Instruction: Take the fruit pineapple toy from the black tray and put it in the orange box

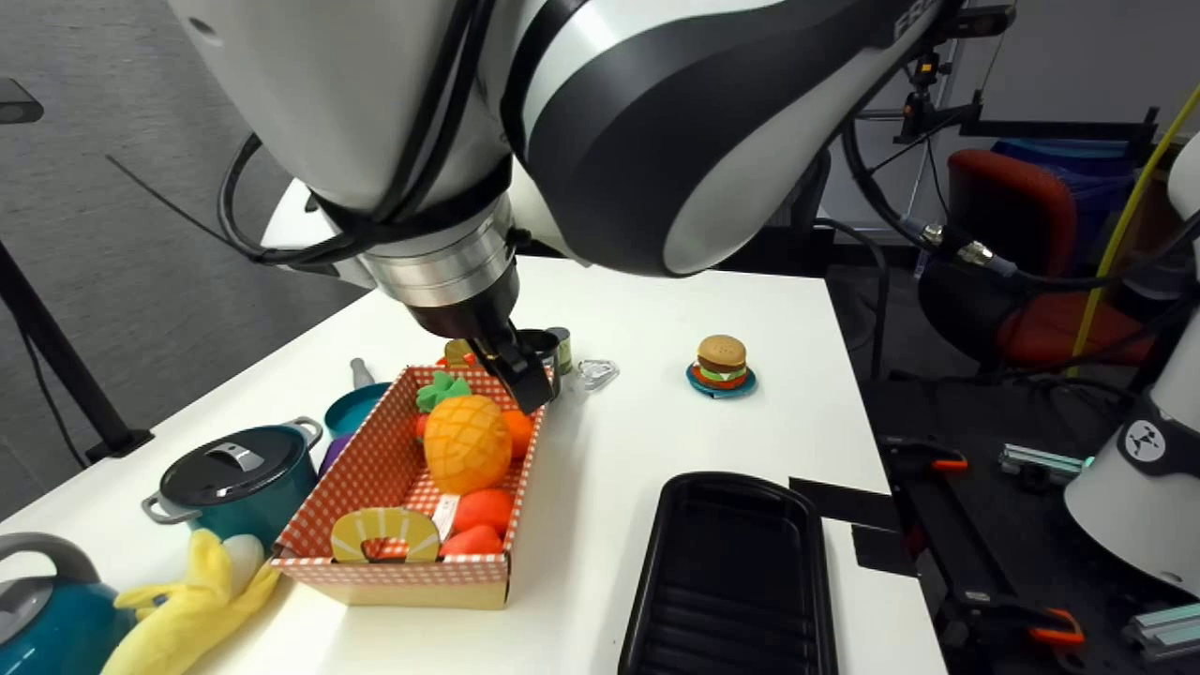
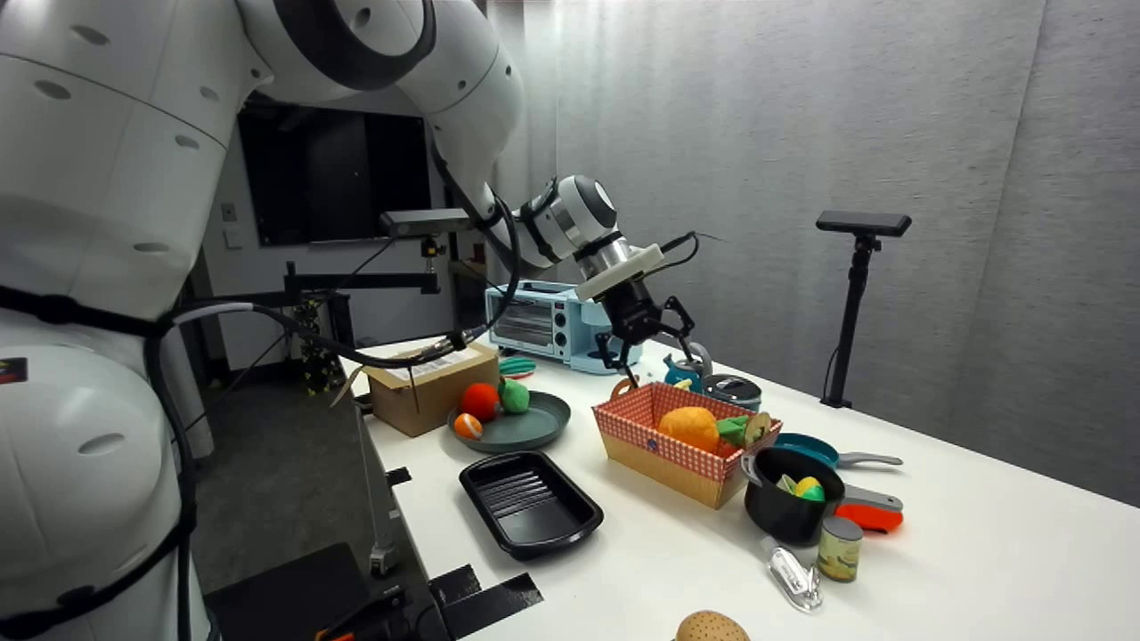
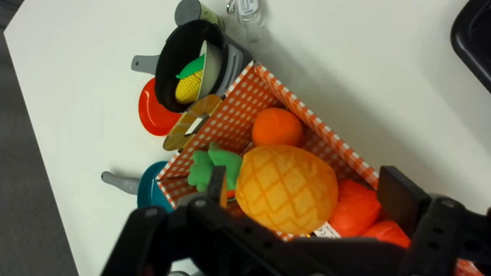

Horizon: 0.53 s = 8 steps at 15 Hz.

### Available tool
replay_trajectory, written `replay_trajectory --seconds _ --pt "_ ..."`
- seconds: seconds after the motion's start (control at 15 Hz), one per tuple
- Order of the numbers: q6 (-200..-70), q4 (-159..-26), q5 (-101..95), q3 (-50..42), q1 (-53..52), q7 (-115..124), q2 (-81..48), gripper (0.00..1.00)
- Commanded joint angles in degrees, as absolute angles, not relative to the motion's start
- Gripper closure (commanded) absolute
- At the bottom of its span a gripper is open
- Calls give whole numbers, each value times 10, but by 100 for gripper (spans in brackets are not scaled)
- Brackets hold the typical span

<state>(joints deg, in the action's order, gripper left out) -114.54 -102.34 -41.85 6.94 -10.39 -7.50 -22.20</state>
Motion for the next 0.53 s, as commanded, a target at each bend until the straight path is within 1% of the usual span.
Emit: replay_trajectory --seconds 0.0,0.07,0.47 --pt "-1117 -1076 -318 82 -91 -80 -166 0" --pt "-1131 -1038 -366 71 -107 -76 -204 0" --pt "-1120 -1063 -332 71 -103 -76 -182 0"
